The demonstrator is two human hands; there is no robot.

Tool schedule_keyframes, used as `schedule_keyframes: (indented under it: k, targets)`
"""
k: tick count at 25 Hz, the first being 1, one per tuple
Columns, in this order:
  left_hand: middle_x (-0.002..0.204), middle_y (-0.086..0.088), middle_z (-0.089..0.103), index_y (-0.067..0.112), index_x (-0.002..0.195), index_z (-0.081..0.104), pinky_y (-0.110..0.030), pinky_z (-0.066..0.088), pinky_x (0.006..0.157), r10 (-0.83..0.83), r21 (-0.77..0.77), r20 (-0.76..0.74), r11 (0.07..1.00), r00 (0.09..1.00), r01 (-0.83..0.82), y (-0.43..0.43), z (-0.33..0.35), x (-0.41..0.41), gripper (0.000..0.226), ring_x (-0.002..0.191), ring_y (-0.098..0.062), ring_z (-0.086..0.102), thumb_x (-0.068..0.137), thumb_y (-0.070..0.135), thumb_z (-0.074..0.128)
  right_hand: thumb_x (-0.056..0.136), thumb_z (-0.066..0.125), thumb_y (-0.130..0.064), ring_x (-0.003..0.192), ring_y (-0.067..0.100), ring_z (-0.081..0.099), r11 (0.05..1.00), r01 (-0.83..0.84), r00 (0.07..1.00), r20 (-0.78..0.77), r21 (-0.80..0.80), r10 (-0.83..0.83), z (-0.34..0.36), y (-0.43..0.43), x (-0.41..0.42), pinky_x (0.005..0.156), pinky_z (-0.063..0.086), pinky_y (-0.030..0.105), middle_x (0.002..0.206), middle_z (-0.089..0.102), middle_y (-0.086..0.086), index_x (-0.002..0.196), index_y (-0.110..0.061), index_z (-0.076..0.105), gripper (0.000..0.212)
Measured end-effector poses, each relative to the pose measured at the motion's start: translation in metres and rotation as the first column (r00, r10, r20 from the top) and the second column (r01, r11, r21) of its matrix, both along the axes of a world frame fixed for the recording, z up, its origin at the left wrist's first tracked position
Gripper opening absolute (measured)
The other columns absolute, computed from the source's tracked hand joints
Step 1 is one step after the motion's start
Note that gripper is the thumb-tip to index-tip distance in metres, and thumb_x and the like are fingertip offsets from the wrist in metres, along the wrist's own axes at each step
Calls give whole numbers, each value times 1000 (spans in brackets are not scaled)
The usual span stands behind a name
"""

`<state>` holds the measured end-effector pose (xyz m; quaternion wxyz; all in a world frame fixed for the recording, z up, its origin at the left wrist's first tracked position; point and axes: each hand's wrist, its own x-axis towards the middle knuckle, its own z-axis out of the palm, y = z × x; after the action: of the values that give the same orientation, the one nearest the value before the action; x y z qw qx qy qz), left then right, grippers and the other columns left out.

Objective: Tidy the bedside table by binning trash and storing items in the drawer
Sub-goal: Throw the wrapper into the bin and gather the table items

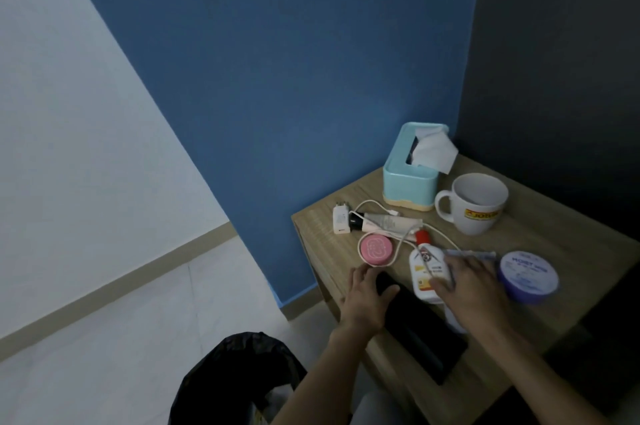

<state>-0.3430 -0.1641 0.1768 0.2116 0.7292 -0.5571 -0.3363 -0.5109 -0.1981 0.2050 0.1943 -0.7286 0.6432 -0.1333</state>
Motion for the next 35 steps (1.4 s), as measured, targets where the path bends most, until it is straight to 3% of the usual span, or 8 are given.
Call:
schedule_keyframes:
  k: [4, 7, 12, 16, 20, 25, 29, 35]
  targets:
    - [144, -3, 35, 25, 135, 42, -41, 31, 112, 6, 28, 4, 1000, 1000, -6, 2, 5, 0, 49, 134, -23, 32, 91, 41, 52, 77, 65, -38, 102, 26, 55, 977, -53, 988, -151, -207, 22, 1, 3, 8, 85, 45, 39, 110, 62, 10, 110, -15, 58, 40]
    - [142, -4, 36, 24, 136, 42, -39, 30, 112, -1, 40, 2, 999, 1000, 1, 2, 6, -1, 60, 133, -24, 33, 85, 56, 50, 68, 74, -24, 90, 33, 60, 919, -95, 995, -71, -381, 73, -3, -17, 30, 76, 50, 41, 100, 66, 16, 100, -9, 64, 37]
    - [142, -4, 37, 25, 136, 42, -38, 29, 111, 6, 3, 24, 1000, 1000, -6, 0, -3, 2, 51, 134, -24, 31, 90, 44, 52, 74, 66, -30, 117, 32, 50, 971, -172, 980, -132, -165, 151, -27, -45, 61, 95, 42, 41, 123, 59, 15, 112, -9, 61, 44]
    - [143, -5, 37, 26, 136, 42, -42, 29, 112, 22, -16, 7, 1000, 1000, -22, 2, 0, 0, 110, 136, -27, 30, 50, 90, 20, 67, 69, -14, 117, 30, 52, 953, -215, 975, -110, -215, 195, -46, -37, 51, 96, 44, 42, 123, 61, 13, 109, -6, 64, 43]
    - [143, -6, 38, 26, 136, 42, -41, 30, 111, 35, -18, 24, 999, 999, -34, 1, -1, 2, 133, 134, -27, 31, 31, 97, 5, 71, 65, -9, 124, 26, 46, 949, -206, 977, 8, -239, 214, -56, -35, 39, 104, 40, 40, 130, 56, 10, 112, -7, 63, 41]
    - [146, -6, 34, 25, 140, 37, -41, 27, 114, -3, 81, -4, 997, 1000, 3, 1, 7, 1, 64, 138, -28, 27, 86, 57, 49, 76, 61, -15, 128, 23, 41, 956, -177, 975, 87, -233, 202, -63, -33, 32, 104, 40, 39, 134, 51, 7, 116, -11, 61, 40]
    - [147, -7, 33, 25, 141, 36, -43, 25, 115, -7, 94, -11, 995, 1000, 8, 0, 6, 1, 80, 140, -31, 24, 75, 69, 45, 76, 60, -17, 129, 22, 41, 963, -160, 979, 93, -216, 183, -61, -32, 33, 103, 41, 40, 135, 50, 6, 115, -13, 61, 39]
    - [146, -8, 34, 24, 141, 37, -42, 26, 114, 8, 75, -6, 997, 1000, -7, 1, 5, 1, 59, 139, -30, 26, 89, 48, 53, 74, 62, -13, 126, 23, 43, 964, -170, 978, 86, -204, 190, -57, -31, 32, 102, 41, 39, 133, 52, 8, 114, -10, 61, 40]
